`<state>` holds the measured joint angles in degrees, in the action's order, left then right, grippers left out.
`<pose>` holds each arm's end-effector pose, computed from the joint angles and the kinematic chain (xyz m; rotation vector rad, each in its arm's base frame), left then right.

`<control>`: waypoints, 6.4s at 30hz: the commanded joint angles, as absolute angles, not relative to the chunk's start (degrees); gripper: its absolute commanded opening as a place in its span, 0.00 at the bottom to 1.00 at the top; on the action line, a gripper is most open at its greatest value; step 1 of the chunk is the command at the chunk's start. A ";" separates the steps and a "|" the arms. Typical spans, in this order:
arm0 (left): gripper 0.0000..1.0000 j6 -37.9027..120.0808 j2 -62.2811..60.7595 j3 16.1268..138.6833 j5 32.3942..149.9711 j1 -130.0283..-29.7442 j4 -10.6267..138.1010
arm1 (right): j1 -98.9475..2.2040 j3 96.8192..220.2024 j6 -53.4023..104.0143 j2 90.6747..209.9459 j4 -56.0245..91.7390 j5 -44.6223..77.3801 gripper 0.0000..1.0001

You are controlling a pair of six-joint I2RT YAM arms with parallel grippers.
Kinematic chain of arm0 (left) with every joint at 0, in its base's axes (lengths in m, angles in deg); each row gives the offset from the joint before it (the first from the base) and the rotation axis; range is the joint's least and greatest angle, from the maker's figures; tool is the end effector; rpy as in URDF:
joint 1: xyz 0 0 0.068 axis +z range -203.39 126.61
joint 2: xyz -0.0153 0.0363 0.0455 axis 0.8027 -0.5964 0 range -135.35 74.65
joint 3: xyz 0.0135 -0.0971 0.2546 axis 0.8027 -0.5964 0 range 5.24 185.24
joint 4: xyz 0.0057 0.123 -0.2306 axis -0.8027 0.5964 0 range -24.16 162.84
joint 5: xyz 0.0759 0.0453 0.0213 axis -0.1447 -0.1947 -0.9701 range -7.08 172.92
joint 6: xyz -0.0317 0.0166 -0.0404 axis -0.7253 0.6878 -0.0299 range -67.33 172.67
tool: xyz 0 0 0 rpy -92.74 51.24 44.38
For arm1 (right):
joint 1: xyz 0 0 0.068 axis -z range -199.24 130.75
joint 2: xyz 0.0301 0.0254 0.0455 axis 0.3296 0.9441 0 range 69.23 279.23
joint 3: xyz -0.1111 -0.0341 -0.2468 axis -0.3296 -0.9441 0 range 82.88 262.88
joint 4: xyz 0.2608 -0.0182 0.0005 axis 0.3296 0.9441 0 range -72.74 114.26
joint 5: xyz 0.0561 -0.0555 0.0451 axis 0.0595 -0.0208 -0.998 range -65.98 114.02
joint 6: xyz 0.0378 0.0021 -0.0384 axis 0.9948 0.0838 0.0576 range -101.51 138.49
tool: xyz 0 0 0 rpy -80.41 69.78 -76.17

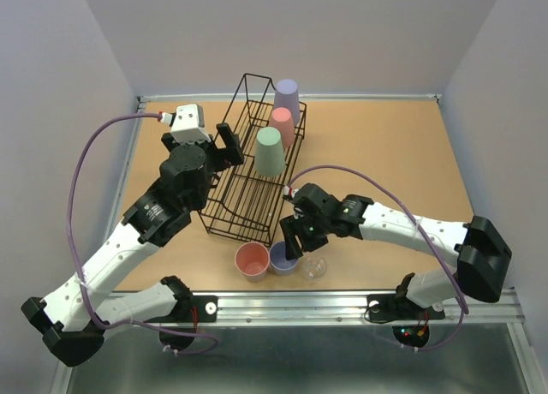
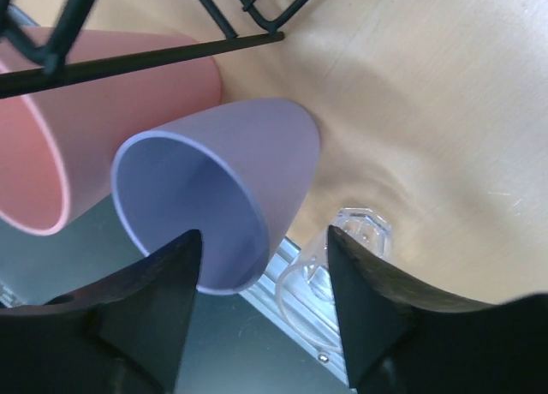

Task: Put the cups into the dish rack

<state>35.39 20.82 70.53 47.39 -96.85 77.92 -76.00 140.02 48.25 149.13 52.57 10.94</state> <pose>0.1560 -0.1193 0.4330 -0.1246 1.5848 -0.3391 0.1470 0.2388 0.2418 -0.7387 2.6865 0.7787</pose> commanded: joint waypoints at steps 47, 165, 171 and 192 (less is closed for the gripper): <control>0.99 37.64 15.67 86.09 64.80 -97.16 77.27 | -75.32 169.62 64.04 133.56 72.39 71.74 0.00; 0.00 40.53 8.03 82.32 72.64 -95.40 79.81 | -55.19 153.89 50.40 115.37 55.76 48.98 1.00; 0.00 43.18 7.14 80.39 68.34 -98.21 81.84 | -55.19 153.63 50.31 115.46 56.90 48.98 1.00; 0.00 45.46 6.88 70.98 63.76 -99.09 80.35 | -55.10 153.28 50.05 118.10 57.34 48.81 1.00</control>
<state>44.64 6.42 72.22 65.45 -98.64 83.29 -54.95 154.29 51.24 118.18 58.04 47.81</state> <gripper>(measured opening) 0.755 0.998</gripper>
